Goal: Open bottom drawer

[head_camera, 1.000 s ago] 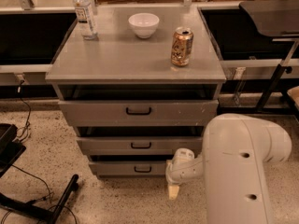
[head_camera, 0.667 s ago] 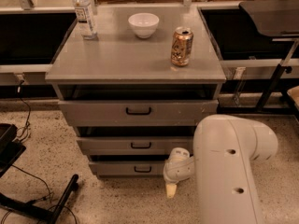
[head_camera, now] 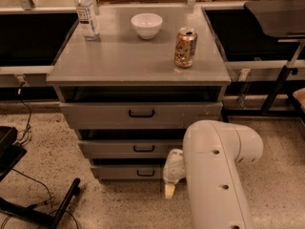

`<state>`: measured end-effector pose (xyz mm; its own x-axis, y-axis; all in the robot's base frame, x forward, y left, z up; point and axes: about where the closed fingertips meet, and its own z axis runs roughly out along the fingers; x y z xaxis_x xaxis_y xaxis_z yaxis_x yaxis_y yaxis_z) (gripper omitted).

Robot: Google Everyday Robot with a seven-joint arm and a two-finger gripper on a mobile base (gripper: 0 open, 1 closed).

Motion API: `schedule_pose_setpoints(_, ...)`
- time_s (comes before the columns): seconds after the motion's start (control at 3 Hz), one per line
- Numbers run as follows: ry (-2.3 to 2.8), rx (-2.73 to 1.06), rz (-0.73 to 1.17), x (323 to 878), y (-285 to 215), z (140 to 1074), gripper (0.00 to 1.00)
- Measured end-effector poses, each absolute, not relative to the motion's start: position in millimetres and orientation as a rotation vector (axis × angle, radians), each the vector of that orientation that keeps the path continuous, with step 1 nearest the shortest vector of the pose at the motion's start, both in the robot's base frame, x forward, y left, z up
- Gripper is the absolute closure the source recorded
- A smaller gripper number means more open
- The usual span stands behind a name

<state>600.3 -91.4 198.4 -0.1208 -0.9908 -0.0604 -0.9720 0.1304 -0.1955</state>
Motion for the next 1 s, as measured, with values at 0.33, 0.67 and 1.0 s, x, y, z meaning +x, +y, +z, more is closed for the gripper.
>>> schedule_pose_setpoints(0.33, 2.276, -1.901, -0.139, 610, -90, 186, 0.04)
schedule_pose_setpoints(0.67, 2.314, -1.850, -0.134, 612, -105, 185, 0.23)
schedule_pose_setpoints(1.0, 2.339, -1.822, -0.162, 605, -138, 203, 0.46)
